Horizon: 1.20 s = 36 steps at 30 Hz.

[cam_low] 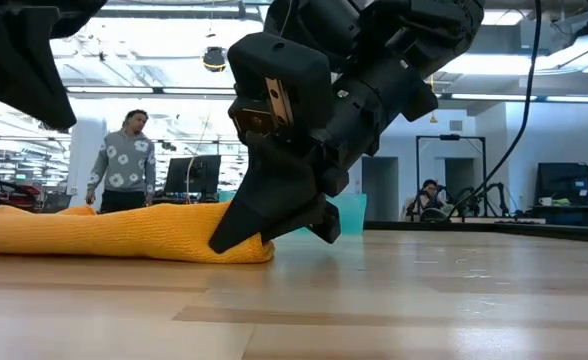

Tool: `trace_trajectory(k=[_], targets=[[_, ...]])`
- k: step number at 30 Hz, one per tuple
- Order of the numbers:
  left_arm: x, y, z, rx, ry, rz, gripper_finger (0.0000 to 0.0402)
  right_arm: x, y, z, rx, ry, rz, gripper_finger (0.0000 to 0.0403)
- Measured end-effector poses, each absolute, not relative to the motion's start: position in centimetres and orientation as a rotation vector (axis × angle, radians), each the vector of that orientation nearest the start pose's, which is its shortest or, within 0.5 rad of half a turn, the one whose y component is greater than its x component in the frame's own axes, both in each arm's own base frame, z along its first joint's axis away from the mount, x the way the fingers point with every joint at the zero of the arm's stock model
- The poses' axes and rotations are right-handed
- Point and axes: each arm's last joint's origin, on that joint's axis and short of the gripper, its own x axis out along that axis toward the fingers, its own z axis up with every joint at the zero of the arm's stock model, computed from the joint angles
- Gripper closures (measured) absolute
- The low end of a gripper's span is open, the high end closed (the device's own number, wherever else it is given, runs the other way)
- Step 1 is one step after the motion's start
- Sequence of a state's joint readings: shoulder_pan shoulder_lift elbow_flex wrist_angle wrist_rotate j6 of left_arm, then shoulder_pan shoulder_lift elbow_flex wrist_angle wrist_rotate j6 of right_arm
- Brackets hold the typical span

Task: Roll microfiber towels into tight, uniform cylinder then place into a basket
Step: Roll the yellow microfiber cloth

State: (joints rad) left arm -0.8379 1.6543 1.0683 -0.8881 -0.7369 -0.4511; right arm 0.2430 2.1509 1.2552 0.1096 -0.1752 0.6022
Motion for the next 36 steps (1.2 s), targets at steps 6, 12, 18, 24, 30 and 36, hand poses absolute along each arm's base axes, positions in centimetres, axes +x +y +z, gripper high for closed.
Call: trace_trajectory(k=[6,12,18,24,30,36], targets=[[20.7,-20.0,19.0,0.638,1.001,0.15,0.039,41.9,10.9,10.3,0.534,0.884,0.144,0.0383],[20.7,-20.0,19.0,0.577,0.988,0.183,0.0323,41.9,10.9,10.3,0.534,0.884,0.144,0.0378],[20.7,-20.1,18.7,0.42,1.031,0.181,0.0232,41.9,10.9,10.3,0.535,0.884,0.144,0.0384],[20.5,-20.2,16.6,0.354,0.994,0.123,0.0193,41.9,10.7,10.3,0.533,0.884,0.145,0.0376],[20.0,-19.7,15.6,0.333,1.008,0.149,0.0191,41.9,10.6,10.3,0.534,0.886,0.151,0.0384],[19.3,-19.1,13.9,0.314,1.01,0.148,0.0191,41.9,10.6,10.2,0.534,0.887,0.15,0.0373]])
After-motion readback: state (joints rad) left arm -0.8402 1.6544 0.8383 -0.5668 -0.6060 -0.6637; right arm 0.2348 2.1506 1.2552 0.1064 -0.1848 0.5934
